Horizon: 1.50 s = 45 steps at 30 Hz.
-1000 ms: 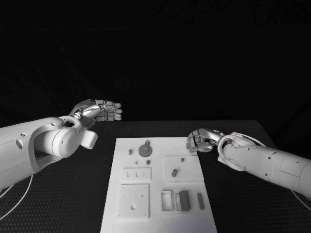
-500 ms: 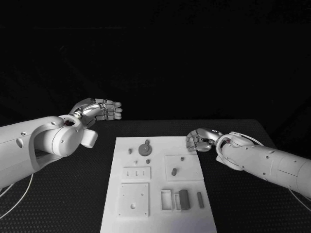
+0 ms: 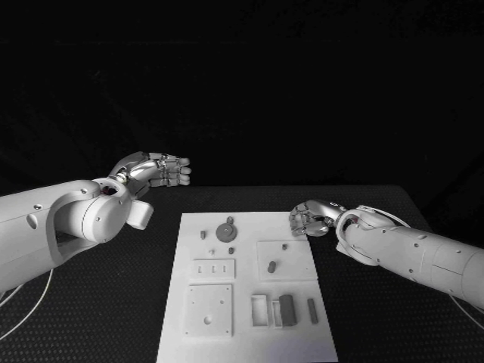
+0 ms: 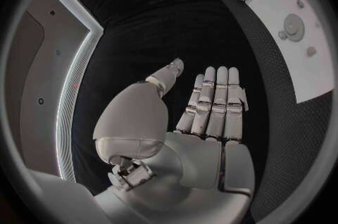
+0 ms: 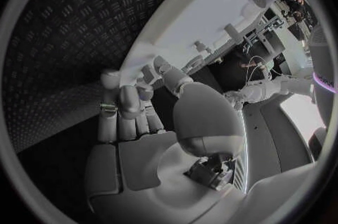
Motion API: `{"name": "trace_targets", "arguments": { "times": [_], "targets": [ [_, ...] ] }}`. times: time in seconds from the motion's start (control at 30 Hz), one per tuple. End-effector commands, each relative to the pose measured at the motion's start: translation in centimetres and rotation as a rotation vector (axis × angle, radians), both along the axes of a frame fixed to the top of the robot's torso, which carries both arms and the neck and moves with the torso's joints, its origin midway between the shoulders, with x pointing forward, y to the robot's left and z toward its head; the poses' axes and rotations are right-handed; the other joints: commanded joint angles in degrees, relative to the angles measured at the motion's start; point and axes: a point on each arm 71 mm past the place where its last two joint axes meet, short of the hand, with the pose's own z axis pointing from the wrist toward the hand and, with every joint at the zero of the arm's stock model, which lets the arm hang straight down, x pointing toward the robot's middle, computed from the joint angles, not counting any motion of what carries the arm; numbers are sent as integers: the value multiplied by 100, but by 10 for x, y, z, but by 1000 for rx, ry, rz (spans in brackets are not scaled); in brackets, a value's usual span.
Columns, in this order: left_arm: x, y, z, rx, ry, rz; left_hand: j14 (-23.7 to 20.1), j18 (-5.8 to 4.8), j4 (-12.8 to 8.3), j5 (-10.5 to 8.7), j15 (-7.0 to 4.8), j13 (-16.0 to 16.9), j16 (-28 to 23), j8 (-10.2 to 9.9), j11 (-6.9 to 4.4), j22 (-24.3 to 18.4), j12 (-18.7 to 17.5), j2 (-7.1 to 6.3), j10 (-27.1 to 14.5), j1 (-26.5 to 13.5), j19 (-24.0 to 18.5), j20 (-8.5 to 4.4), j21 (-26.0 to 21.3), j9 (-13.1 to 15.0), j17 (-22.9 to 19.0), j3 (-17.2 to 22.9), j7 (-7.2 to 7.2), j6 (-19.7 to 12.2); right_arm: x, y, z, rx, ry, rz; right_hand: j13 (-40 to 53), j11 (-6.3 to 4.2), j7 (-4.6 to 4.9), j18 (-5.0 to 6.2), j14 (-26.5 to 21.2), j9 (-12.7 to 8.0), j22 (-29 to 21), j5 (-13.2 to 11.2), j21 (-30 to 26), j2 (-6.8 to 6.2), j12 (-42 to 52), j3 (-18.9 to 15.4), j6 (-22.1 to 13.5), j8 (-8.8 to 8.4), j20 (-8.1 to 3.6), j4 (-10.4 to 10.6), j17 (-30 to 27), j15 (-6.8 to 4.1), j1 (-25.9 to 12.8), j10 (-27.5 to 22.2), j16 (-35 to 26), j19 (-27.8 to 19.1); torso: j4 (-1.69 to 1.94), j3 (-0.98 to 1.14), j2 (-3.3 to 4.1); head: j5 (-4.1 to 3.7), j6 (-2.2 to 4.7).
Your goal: Assemble the parts on the task board
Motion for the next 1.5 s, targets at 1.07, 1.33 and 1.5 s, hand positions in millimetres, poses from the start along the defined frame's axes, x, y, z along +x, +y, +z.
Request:
{"name": "trace_targets", "arguments": {
  "times": [1.07, 1.33, 1.5],
  "targets": [
    [0, -2, 1, -2, -11, -18, -12, -63, -51, 33, 18, 9, -50, -21, 14, 12, -29, 2, -18, -71, -6, 22, -32, 3, 14, 13, 30, -28, 0, 3, 0, -22, -16, 10, -44, -275, -262, 343, 16, 147, 108, 29, 85, 450, 12, -30, 1212, 213, -49, -2, -9, -185, 22, -11, 26, 7, -1, 2, 2, -15, -34],
    [0, -2, 1, -2, -11, -18, -12, -63, -54, 33, 18, 9, -51, -23, 14, 13, -29, 2, -19, -74, -6, 22, -32, 3, 15, 16, 33, -30, 0, 3, 0, -33, -23, 7, -51, -319, -309, 343, 30, 201, 104, 29, 95, 470, 8, -23, 1282, 265, -55, -6, -10, -226, 54, 8, 30, 22, -2, 8, 3, -13, -46],
    [0, -2, 1, -2, -11, -16, -12, -63, -57, 33, 18, 9, -52, -23, 14, 14, -28, 2, -19, -76, -7, 22, -32, 2, 16, 17, 35, -31, -1, 5, 1, -28, -30, 4, -53, -332, -321, 343, 33, 227, 102, 29, 96, 488, 7, -21, 1300, 285, -56, -7, -10, -239, 61, 14, 30, 25, -4, 8, 3, -14, -57]
  ]
}}
